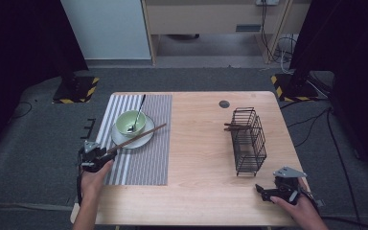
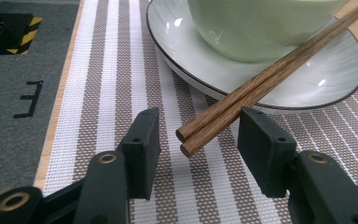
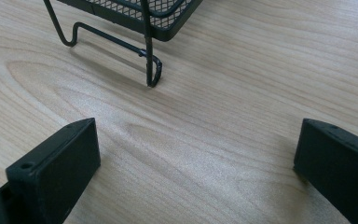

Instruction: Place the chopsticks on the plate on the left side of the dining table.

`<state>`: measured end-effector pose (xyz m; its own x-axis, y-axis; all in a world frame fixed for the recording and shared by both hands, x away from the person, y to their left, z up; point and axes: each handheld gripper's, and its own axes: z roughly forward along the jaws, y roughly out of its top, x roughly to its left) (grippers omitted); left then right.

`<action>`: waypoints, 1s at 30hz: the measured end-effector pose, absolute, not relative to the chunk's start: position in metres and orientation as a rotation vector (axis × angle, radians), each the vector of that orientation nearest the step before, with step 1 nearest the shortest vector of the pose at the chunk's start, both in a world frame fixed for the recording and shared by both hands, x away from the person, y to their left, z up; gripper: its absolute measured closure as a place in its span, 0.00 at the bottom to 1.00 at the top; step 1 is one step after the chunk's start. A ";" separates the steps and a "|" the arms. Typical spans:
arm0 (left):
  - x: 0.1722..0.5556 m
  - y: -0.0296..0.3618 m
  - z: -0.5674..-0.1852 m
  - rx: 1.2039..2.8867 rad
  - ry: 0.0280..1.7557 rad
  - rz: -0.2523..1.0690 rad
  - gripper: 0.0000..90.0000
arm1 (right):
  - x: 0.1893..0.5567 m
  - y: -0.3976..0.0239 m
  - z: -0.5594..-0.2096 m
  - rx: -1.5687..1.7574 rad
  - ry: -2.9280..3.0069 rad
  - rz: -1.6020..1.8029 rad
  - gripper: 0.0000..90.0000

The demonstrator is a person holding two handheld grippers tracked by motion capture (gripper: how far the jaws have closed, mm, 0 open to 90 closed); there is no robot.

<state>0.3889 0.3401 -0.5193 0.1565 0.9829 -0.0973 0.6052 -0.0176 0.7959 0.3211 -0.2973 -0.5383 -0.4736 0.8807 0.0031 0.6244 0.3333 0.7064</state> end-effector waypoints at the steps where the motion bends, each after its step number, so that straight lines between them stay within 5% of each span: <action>1: 0.389 0.341 -0.519 1.712 1.532 0.665 0.54 | 0.321 -0.297 -0.538 1.330 2.223 0.922 0.00; 30: 0.401 0.346 -0.516 1.719 1.524 0.676 0.54 | 0.321 -0.297 -0.538 1.331 2.224 0.921 0.00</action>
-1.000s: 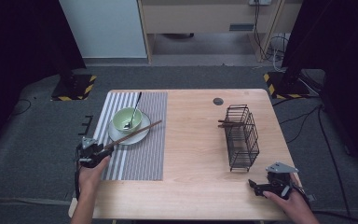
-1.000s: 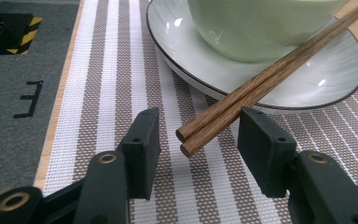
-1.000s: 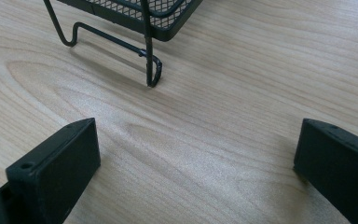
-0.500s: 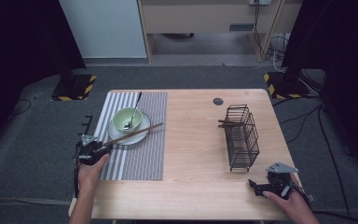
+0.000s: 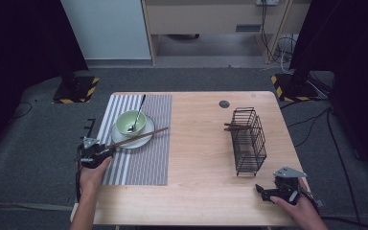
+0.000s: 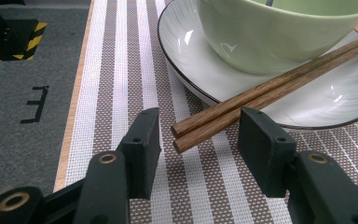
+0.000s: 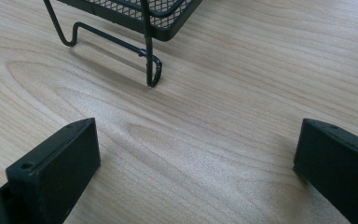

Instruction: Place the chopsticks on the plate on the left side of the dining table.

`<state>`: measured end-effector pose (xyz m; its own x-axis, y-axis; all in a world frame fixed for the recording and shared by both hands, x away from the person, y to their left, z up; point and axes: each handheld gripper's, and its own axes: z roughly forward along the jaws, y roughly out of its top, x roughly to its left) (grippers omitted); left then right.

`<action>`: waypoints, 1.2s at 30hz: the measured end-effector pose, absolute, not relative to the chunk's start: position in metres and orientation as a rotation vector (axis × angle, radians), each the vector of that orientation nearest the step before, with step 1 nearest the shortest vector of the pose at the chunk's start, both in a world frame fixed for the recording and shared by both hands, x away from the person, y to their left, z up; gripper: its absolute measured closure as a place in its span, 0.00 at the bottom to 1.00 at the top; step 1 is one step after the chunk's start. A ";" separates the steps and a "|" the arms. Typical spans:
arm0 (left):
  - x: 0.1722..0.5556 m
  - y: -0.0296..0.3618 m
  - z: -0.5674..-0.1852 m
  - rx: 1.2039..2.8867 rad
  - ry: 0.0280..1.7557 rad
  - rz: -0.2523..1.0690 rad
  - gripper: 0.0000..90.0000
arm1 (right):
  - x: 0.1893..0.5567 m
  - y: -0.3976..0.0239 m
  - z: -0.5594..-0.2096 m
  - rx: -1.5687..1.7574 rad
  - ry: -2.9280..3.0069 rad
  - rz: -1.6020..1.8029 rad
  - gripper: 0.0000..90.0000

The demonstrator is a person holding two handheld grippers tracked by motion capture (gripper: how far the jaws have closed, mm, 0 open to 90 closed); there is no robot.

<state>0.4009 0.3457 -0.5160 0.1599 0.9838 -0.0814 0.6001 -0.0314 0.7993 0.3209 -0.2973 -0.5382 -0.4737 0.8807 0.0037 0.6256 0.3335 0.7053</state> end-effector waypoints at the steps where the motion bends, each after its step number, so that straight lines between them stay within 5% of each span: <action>1: 0.401 0.346 -0.516 1.719 1.525 0.676 0.54 | 0.321 -0.297 -0.538 1.331 2.224 0.920 0.00; 36: 0.411 0.351 -0.515 1.740 1.546 0.722 0.55 | 0.321 -0.297 -0.538 1.330 2.224 0.920 0.00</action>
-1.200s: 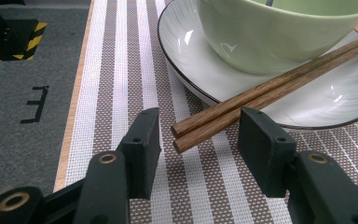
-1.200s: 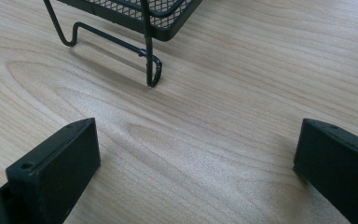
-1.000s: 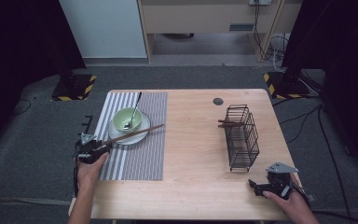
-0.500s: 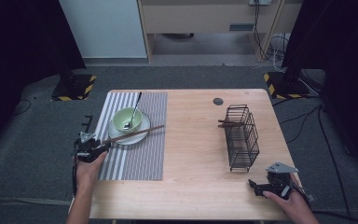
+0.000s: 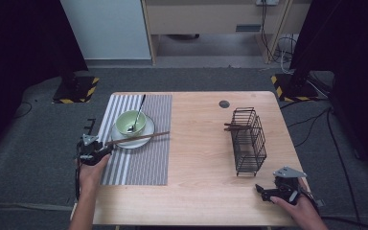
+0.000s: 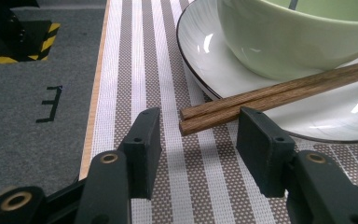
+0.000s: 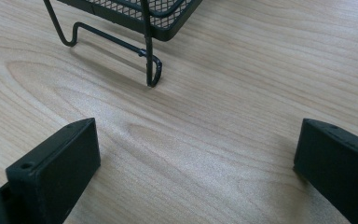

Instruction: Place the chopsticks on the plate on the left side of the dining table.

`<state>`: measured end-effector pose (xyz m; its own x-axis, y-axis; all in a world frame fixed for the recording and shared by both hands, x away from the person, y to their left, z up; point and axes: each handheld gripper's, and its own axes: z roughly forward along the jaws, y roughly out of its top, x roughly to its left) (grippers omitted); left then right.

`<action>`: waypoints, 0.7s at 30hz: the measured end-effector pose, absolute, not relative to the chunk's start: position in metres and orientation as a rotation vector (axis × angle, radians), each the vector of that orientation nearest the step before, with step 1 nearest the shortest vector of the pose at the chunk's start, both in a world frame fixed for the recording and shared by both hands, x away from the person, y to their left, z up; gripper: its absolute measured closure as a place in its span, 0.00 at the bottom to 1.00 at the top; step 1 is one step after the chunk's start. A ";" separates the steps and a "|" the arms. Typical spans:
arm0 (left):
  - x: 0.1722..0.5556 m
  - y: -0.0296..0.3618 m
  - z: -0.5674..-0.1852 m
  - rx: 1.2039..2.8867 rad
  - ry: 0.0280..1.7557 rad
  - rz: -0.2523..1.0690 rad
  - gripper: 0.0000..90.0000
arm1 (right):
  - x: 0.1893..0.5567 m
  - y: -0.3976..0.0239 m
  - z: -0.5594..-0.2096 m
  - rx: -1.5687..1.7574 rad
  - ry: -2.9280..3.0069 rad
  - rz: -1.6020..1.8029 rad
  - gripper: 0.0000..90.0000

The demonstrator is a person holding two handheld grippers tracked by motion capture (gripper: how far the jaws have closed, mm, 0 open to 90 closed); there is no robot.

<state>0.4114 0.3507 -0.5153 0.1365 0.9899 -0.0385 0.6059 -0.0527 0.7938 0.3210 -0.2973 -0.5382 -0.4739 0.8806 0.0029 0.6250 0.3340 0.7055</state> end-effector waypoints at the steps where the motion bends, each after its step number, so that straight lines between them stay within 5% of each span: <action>1: 0.412 0.351 -0.515 1.739 1.544 0.727 0.55 | 0.321 -0.297 -0.538 1.330 2.224 0.921 0.00; 21: 0.408 0.354 -0.519 1.755 1.545 0.738 0.62 | 0.321 -0.297 -0.538 1.331 2.224 0.920 0.00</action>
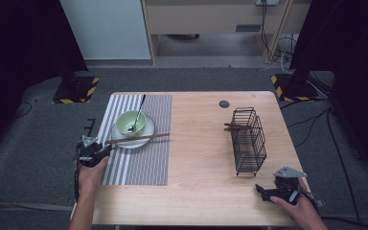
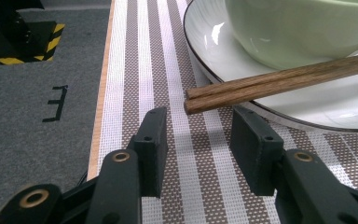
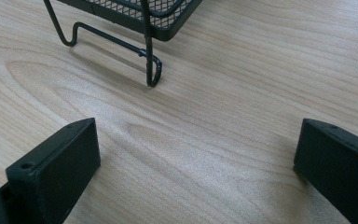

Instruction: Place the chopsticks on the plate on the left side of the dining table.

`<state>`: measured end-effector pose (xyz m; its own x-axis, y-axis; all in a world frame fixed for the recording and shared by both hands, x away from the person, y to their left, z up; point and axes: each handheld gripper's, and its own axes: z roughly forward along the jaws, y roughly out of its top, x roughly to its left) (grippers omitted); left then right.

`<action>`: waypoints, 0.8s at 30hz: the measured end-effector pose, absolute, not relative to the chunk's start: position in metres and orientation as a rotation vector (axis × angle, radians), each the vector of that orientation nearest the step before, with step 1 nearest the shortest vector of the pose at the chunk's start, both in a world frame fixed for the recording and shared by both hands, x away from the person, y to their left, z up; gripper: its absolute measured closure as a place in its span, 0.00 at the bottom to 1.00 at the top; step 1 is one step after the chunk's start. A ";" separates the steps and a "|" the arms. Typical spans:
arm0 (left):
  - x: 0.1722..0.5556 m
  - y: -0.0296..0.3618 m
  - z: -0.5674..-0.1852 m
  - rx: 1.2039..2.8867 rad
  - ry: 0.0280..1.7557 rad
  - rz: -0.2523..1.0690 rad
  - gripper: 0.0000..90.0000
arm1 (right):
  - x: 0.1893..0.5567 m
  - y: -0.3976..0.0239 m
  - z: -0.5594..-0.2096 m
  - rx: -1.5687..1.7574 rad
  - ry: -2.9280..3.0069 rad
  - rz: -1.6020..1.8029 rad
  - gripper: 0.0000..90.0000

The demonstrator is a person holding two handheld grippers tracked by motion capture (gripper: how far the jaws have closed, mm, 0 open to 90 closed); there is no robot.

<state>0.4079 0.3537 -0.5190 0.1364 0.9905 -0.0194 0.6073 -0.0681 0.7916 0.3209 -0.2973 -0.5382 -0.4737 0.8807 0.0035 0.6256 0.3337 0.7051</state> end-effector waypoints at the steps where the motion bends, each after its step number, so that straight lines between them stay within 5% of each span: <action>1: 0.408 0.354 -0.519 1.756 1.544 0.739 0.62 | 0.321 -0.297 -0.538 1.331 2.224 0.921 0.00; 24: 0.413 0.351 -0.519 1.765 1.515 0.769 0.75 | 0.321 -0.297 -0.538 1.331 2.224 0.921 0.00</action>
<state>0.4129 0.3513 -0.5193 0.1486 0.9889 0.0059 0.5881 -0.0932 0.8034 0.3209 -0.2973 -0.5382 -0.4738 0.8806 0.0035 0.6255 0.3337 0.7053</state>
